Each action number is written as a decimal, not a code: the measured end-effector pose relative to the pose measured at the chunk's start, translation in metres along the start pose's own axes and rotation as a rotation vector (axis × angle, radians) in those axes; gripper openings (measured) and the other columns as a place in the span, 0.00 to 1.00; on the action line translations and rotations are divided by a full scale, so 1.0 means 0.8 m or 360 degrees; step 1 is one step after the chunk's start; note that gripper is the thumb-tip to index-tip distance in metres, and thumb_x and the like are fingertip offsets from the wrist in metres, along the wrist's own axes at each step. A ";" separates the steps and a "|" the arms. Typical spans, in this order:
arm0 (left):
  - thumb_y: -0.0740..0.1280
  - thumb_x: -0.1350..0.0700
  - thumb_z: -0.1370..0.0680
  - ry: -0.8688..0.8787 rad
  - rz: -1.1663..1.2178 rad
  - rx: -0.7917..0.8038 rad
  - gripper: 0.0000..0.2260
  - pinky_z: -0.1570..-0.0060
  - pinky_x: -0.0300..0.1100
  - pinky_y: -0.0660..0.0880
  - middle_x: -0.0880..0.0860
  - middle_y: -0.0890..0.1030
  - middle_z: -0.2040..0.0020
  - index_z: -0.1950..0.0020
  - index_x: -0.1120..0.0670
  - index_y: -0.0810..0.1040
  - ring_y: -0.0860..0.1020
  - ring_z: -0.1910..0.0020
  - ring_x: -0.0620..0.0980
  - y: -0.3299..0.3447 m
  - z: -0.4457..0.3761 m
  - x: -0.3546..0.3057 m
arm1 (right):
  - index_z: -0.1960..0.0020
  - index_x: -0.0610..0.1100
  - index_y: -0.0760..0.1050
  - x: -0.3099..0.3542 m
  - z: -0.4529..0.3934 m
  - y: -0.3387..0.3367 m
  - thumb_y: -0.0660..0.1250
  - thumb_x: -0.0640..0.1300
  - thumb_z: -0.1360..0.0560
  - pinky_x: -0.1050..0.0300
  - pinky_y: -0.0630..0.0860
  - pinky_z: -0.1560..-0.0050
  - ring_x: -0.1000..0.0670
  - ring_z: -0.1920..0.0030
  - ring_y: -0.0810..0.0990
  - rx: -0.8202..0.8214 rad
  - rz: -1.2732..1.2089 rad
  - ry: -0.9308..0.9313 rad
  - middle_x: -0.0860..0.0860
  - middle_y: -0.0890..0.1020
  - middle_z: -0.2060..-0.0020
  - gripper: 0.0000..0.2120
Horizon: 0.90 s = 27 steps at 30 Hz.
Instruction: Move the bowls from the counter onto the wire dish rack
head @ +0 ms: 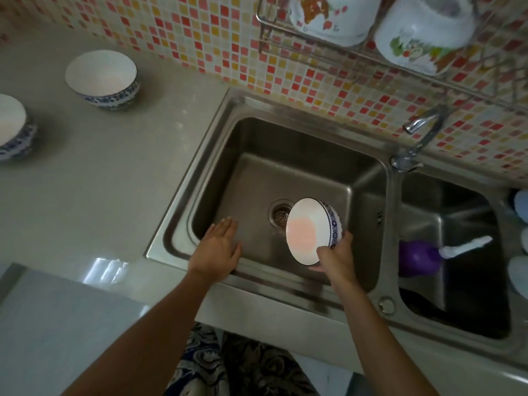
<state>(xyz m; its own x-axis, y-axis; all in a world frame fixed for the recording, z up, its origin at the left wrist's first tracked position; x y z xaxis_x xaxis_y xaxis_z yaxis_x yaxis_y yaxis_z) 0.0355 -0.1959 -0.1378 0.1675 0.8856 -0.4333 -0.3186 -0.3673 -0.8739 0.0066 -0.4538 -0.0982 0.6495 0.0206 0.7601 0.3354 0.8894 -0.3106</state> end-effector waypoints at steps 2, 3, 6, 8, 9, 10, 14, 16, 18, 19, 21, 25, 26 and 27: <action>0.52 0.45 0.23 -0.0009 0.0002 -0.0019 0.29 0.26 0.45 0.51 0.57 0.64 0.26 0.26 0.59 0.60 0.60 0.26 0.52 0.001 0.001 0.001 | 0.38 0.56 0.62 -0.008 -0.003 0.002 0.61 0.34 0.39 0.39 0.83 0.61 0.41 0.39 0.73 -0.0060 0.0115 -0.0110 0.48 0.72 0.36 0.33; 0.53 0.45 0.23 -0.0007 -0.0002 -0.0022 0.29 0.26 0.45 0.51 0.57 0.64 0.26 0.25 0.59 0.60 0.60 0.26 0.52 -0.001 0.001 0.000 | 0.37 0.58 0.62 -0.010 -0.004 0.002 0.62 0.35 0.41 0.39 0.82 0.54 0.42 0.39 0.75 -0.0110 0.0179 -0.0189 0.48 0.73 0.37 0.35; 0.53 0.46 0.23 -0.0008 0.0013 -0.0035 0.29 0.27 0.43 0.50 0.57 0.64 0.26 0.25 0.58 0.59 0.60 0.26 0.52 -0.004 0.001 -0.001 | 0.29 0.50 0.59 -0.012 -0.002 0.004 0.67 0.32 0.39 0.50 0.78 0.42 0.45 0.38 0.76 -0.0201 0.0384 -0.0358 0.47 0.73 0.37 0.41; 0.54 0.46 0.23 -0.0016 0.0032 -0.0055 0.29 0.27 0.43 0.50 0.57 0.65 0.26 0.25 0.58 0.59 0.60 0.26 0.52 -0.005 0.002 -0.001 | 0.27 0.49 0.56 -0.011 0.000 0.003 0.70 0.32 0.38 0.45 0.78 0.41 0.43 0.37 0.76 -0.0254 0.0565 -0.0481 0.46 0.72 0.35 0.44; 0.55 0.46 0.22 -0.0018 0.0036 -0.0062 0.28 0.27 0.42 0.50 0.57 0.65 0.26 0.25 0.58 0.59 0.60 0.26 0.52 -0.005 0.002 -0.001 | 0.27 0.48 0.55 -0.009 0.003 0.002 0.70 0.32 0.37 0.42 0.77 0.40 0.41 0.37 0.75 -0.0291 0.0673 -0.0544 0.45 0.71 0.33 0.44; 0.55 0.46 0.22 -0.0018 0.0037 -0.0071 0.28 0.28 0.42 0.51 0.57 0.65 0.26 0.25 0.58 0.59 0.60 0.26 0.52 -0.005 0.002 0.000 | 0.27 0.46 0.55 -0.008 0.005 0.000 0.69 0.32 0.37 0.41 0.76 0.40 0.40 0.36 0.74 -0.0330 0.0791 -0.0608 0.45 0.70 0.33 0.43; 0.57 0.46 0.21 -0.0005 0.0050 -0.0098 0.28 0.28 0.43 0.52 0.57 0.65 0.26 0.25 0.58 0.59 0.61 0.26 0.52 -0.005 0.003 -0.001 | 0.27 0.42 0.59 0.006 0.017 -0.006 0.69 0.30 0.38 0.41 0.76 0.45 0.40 0.31 0.68 -0.0488 0.1104 -0.0935 0.43 0.67 0.31 0.41; 0.57 0.46 0.21 -0.0012 0.0061 -0.0082 0.28 0.27 0.43 0.53 0.55 0.64 0.26 0.24 0.56 0.57 0.60 0.26 0.51 -0.005 0.003 -0.001 | 0.28 0.41 0.61 0.009 0.016 -0.008 0.70 0.30 0.37 0.41 0.78 0.49 0.40 0.29 0.68 -0.0559 0.1149 -0.1092 0.42 0.68 0.30 0.39; 0.57 0.45 0.21 -0.0015 0.0064 -0.0072 0.28 0.27 0.44 0.53 0.54 0.63 0.25 0.24 0.55 0.56 0.60 0.26 0.51 -0.004 0.003 0.000 | 0.29 0.40 0.62 0.010 0.015 -0.009 0.71 0.31 0.35 0.42 0.79 0.51 0.40 0.29 0.68 -0.0603 0.1159 -0.1141 0.41 0.68 0.30 0.37; 0.56 0.44 0.21 -0.0016 0.0065 -0.0068 0.28 0.26 0.44 0.54 0.54 0.63 0.25 0.24 0.55 0.55 0.60 0.26 0.51 -0.004 0.003 0.000 | 0.29 0.39 0.62 0.010 0.015 -0.010 0.70 0.31 0.35 0.42 0.79 0.51 0.40 0.30 0.68 -0.0613 0.1158 -0.1128 0.41 0.69 0.30 0.37; 0.57 0.44 0.21 -0.0010 0.0064 -0.0067 0.29 0.27 0.44 0.53 0.54 0.63 0.25 0.24 0.54 0.55 0.60 0.26 0.51 -0.005 0.003 -0.001 | 0.29 0.39 0.62 0.009 0.013 -0.010 0.71 0.31 0.36 0.41 0.78 0.50 0.40 0.30 0.68 -0.0603 0.1129 -0.1043 0.41 0.68 0.31 0.37; 0.57 0.45 0.21 -0.0010 0.0065 -0.0072 0.29 0.27 0.44 0.53 0.54 0.62 0.25 0.24 0.55 0.55 0.59 0.26 0.51 -0.005 0.004 -0.002 | 0.30 0.43 0.59 -0.004 0.003 -0.006 0.70 0.31 0.37 0.40 0.78 0.48 0.39 0.36 0.73 -0.0569 0.1018 -0.0772 0.43 0.69 0.35 0.40; 0.57 0.44 0.21 -0.0011 0.0063 -0.0072 0.29 0.27 0.44 0.54 0.54 0.62 0.25 0.24 0.55 0.55 0.59 0.26 0.52 -0.005 0.004 -0.002 | 0.30 0.44 0.58 -0.007 0.000 -0.005 0.70 0.32 0.37 0.40 0.79 0.48 0.39 0.38 0.75 -0.0564 0.0922 -0.0690 0.44 0.69 0.35 0.39; 0.57 0.44 0.21 -0.0006 0.0056 -0.0074 0.29 0.27 0.45 0.54 0.55 0.62 0.25 0.24 0.55 0.55 0.60 0.26 0.52 -0.005 0.004 -0.001 | 0.30 0.45 0.58 -0.009 -0.002 -0.003 0.70 0.32 0.36 0.42 0.80 0.49 0.40 0.40 0.76 -0.0556 0.0794 -0.0614 0.45 0.70 0.35 0.39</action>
<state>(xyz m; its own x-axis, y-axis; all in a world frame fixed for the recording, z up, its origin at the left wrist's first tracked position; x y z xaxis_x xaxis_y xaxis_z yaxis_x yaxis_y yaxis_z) 0.0335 -0.1947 -0.1334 0.1532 0.8730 -0.4631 -0.2807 -0.4109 -0.8674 0.0020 -0.4570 -0.1038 0.5167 0.6033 0.6076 0.3022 0.5355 -0.7886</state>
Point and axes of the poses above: each hand's wrist, its own z-axis away from the middle knuckle, its own y-axis out of the palm, x = y × z, the point moved 4 cm from there along -z, towards the middle knuckle
